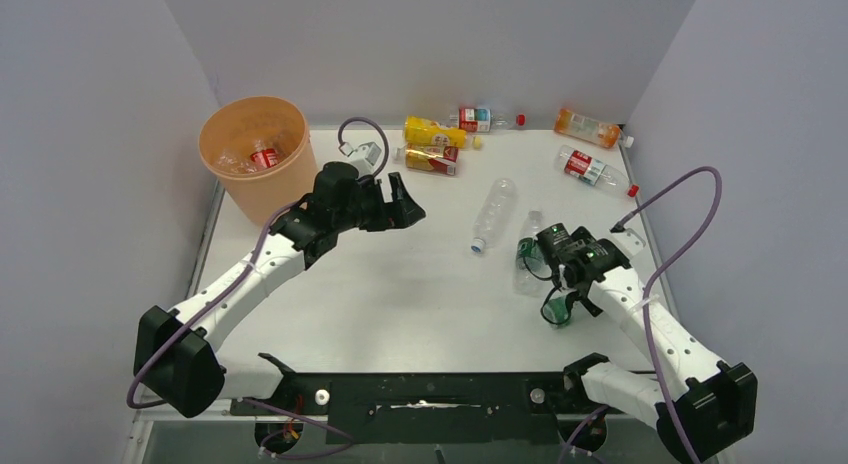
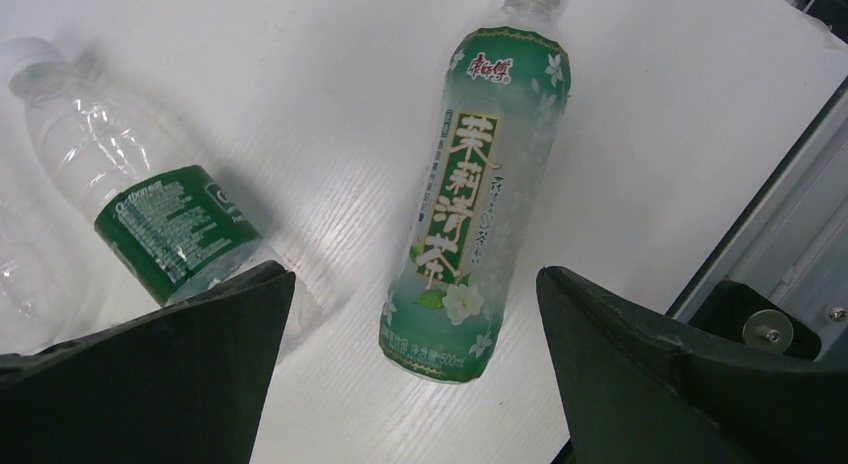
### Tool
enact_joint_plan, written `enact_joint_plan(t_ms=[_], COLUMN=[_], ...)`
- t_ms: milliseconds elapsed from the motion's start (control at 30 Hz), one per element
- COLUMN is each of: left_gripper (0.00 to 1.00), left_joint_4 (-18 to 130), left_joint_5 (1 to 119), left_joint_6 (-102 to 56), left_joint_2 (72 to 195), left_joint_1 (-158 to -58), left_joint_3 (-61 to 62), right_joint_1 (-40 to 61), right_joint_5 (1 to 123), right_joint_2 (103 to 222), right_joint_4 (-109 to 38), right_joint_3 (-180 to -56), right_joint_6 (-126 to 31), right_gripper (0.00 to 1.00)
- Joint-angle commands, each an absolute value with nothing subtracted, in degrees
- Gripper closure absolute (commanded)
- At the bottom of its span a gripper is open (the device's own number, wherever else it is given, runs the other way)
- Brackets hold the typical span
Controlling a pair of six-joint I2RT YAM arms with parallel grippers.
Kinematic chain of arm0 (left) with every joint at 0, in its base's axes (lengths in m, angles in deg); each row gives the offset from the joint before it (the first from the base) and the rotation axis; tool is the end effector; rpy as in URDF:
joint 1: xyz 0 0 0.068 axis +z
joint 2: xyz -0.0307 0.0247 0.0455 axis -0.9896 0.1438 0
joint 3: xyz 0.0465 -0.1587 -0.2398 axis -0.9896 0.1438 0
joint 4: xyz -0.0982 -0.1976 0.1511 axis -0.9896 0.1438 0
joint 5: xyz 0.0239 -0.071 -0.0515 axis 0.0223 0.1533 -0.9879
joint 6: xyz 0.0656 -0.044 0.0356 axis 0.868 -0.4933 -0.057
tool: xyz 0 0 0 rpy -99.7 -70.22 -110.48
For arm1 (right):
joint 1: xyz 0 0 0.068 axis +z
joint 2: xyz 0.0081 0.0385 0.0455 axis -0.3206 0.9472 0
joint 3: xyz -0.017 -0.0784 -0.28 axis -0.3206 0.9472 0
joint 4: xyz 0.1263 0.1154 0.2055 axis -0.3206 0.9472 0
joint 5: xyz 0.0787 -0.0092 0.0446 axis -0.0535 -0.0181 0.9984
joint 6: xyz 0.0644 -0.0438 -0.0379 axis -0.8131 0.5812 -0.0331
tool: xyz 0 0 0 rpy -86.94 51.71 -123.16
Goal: Put the plastic bottles in the bin
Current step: Pick up the plastic bottle at the center of the board.
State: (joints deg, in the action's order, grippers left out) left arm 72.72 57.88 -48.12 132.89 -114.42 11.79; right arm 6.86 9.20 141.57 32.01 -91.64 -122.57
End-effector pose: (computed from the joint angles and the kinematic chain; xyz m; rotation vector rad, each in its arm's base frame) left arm 0.2755 -0.1935 0.3136 0.0397 2.1952 -0.9103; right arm 0.1691 0.0207 0.2453 1.2004 2.0450 -0.3935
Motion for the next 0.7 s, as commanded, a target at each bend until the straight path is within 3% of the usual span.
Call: enact_joint_plan(t_ms=[0,667], left_gripper=[0.14,0.14], left_joint_4=[67.60,66.39], left_joint_5=[55.68,53.26], left_joint_6=[-46.82,-46.05], left_joint_2=[133.45,136.04], left_joint_1=[-114.77,-114.78], left_joint_3=[9.56,11.35], right_joint_1=[2.37,-1.99], right_joint_5=[10.70,25.21], right_joint_2=[140.69,140.88], right_joint_4=[30.23,16.65], right_joint_3=[-91.64,-76.92], right_joint_6=[-124.07,-121.01], right_gripper=[0.02,0.06])
